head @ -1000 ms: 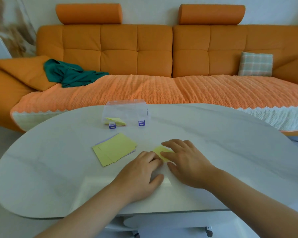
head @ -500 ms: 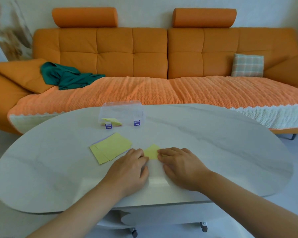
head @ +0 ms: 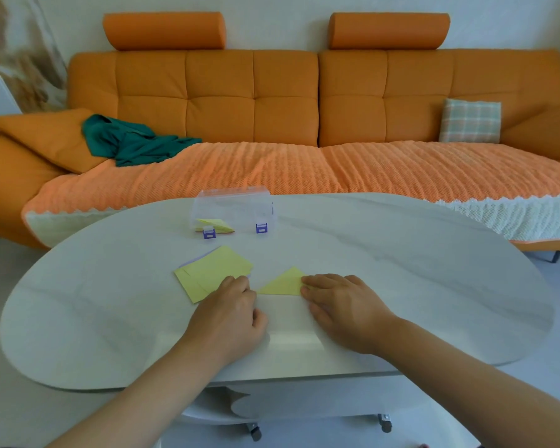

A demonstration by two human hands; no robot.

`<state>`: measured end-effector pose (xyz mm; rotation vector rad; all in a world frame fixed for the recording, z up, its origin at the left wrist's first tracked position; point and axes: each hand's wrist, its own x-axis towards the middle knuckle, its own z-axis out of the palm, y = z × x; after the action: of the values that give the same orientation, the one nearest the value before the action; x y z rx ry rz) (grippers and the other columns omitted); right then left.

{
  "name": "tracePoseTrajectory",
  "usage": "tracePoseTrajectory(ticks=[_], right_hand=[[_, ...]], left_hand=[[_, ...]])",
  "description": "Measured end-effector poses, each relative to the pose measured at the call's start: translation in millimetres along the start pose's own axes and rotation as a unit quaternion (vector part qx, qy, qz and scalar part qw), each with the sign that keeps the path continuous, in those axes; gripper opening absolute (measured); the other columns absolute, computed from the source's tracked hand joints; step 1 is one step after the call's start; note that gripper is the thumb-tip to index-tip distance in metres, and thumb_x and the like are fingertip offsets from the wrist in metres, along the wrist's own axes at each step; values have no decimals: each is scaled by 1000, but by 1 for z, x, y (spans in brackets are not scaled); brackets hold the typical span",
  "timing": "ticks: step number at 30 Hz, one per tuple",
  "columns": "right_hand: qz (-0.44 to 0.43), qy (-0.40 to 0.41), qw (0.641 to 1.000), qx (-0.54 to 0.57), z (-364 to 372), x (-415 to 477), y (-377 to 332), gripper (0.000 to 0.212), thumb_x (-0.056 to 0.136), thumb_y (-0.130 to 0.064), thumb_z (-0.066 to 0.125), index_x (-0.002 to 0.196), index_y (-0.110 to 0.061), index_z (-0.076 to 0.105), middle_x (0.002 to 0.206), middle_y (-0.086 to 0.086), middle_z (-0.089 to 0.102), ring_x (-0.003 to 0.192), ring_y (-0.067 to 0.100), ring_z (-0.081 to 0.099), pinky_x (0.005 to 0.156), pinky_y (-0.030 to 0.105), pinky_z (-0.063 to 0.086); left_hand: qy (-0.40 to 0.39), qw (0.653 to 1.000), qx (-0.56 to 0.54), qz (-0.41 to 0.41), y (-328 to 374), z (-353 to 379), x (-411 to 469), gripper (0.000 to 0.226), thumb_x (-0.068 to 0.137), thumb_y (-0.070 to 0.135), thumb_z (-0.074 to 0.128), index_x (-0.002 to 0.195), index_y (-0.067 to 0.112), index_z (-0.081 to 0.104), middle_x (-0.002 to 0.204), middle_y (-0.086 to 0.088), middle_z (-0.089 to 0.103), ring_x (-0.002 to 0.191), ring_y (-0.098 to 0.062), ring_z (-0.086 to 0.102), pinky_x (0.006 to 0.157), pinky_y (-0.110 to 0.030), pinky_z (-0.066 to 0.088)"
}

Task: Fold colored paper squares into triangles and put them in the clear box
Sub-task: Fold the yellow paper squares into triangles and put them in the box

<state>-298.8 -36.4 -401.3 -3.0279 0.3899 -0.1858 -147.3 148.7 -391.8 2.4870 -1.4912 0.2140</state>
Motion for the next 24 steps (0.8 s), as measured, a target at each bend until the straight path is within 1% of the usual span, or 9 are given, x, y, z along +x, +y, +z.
tracePoseTrajectory(ticks=[2,4,6,7,9,11,13,18,24], right_hand=[[-3,2,1000,0,0,0,0,43,104,-39,32,141,-33,51,156,-12,40,141,14,38,103,34,34],[-6,1,1000,-2,-1,2,0,43,103,-40,33,140,-31,52,156,-11,41,140,16,39,103,35,35],[-12,-2,1000,-16,-1,6,-2,43,102,-41,35,140,-30,52,156,-10,41,139,19,40,104,36,35],[-15,-3,1000,-20,-1,9,-4,43,102,-42,35,140,-30,51,155,-10,41,138,20,40,104,37,35],[-20,-3,1000,-15,-1,14,-9,44,101,-42,37,140,-28,52,154,-8,43,138,22,41,106,38,34],[-21,-3,1000,-7,0,17,-12,45,101,-42,38,142,-29,50,154,-8,43,139,21,39,108,38,32],[-23,-2,1000,-7,0,18,-14,46,101,-43,38,144,-29,49,154,-7,43,140,21,39,108,38,32],[-13,2,999,-32,-3,14,-10,44,103,-44,33,141,-33,52,156,-6,42,140,22,38,108,39,32],[63,28,997,-29,-12,4,4,44,103,-46,31,117,-36,72,148,-13,51,137,16,43,104,33,31]], left_hand=[[43,999,-24,2,-1,1,-2,42,80,30,33,73,7,67,84,-4,59,86,-24,57,69,-38,54],[88,995,-42,22,-1,-2,-1,43,80,30,35,81,4,70,88,-6,62,85,-26,60,66,-36,56],[106,990,-51,72,1,-3,4,43,83,28,42,101,3,71,106,-9,66,99,-27,63,81,-33,57],[89,989,-64,101,3,-2,7,43,86,26,44,112,3,69,118,-9,65,110,-26,61,92,-31,53],[19,987,-105,122,6,3,11,45,94,29,48,132,8,60,141,-3,53,132,-17,47,109,-26,38],[-39,984,-130,113,6,12,14,51,98,40,46,145,19,46,150,9,40,138,-6,35,113,-21,29],[-45,985,-127,105,5,17,17,50,98,45,45,143,24,45,146,14,41,134,-3,36,109,-22,33],[-45,989,-90,106,7,17,18,46,98,51,39,136,27,48,136,14,42,128,-7,37,102,-27,40],[-60,990,-76,99,10,16,22,49,97,56,40,140,35,47,130,14,42,126,-9,36,101,-29,41]])
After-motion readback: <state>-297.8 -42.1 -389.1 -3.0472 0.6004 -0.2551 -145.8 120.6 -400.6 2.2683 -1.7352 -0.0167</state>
